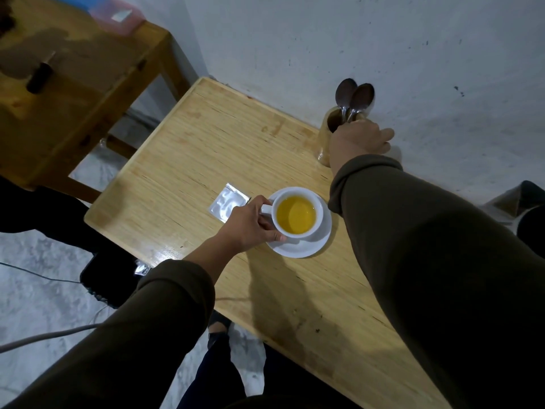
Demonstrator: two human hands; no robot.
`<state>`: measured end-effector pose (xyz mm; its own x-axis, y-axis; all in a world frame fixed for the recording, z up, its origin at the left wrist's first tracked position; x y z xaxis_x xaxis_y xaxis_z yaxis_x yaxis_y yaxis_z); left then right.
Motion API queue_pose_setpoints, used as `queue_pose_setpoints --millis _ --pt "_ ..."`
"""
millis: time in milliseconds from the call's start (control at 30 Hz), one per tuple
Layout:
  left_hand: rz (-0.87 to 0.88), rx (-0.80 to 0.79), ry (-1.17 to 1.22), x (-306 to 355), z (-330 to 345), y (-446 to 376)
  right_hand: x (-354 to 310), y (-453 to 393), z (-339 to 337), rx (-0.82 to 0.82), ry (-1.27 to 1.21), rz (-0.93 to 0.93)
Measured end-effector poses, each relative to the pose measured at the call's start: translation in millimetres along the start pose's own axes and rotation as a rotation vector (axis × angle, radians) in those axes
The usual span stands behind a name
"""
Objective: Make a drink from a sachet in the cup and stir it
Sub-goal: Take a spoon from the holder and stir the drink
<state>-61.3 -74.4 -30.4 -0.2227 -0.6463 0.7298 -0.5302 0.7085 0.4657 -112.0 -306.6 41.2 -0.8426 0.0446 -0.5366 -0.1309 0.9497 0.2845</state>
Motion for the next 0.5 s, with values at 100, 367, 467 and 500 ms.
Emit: queue_pose_setpoints --millis 100,367,467,500 --pt "0.004 -0.004 -0.006 0 0 0 -1 -5 2 0.037 0.075 0.053" --pt "0.022 0.001 -0.017 0 0 0 -3 -7 0 0.072 0.022 0.048" --pt "0.031 0.013 -0.027 1 0 0 -2 -3 -5 0.070 -0.174 0.024" --pt "0.025 0.012 -0.026 0 0 0 -3 -1 -8 0.077 -0.213 0.005"
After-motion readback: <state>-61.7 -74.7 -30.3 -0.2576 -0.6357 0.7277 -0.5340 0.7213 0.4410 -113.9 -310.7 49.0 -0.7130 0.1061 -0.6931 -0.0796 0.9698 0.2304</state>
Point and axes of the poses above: each hand's wrist, its own y-axis away from the middle knuckle, its own z-axis out of the palm, x = y × z, the point moved 5 cm from there along -y, towards the middle knuckle
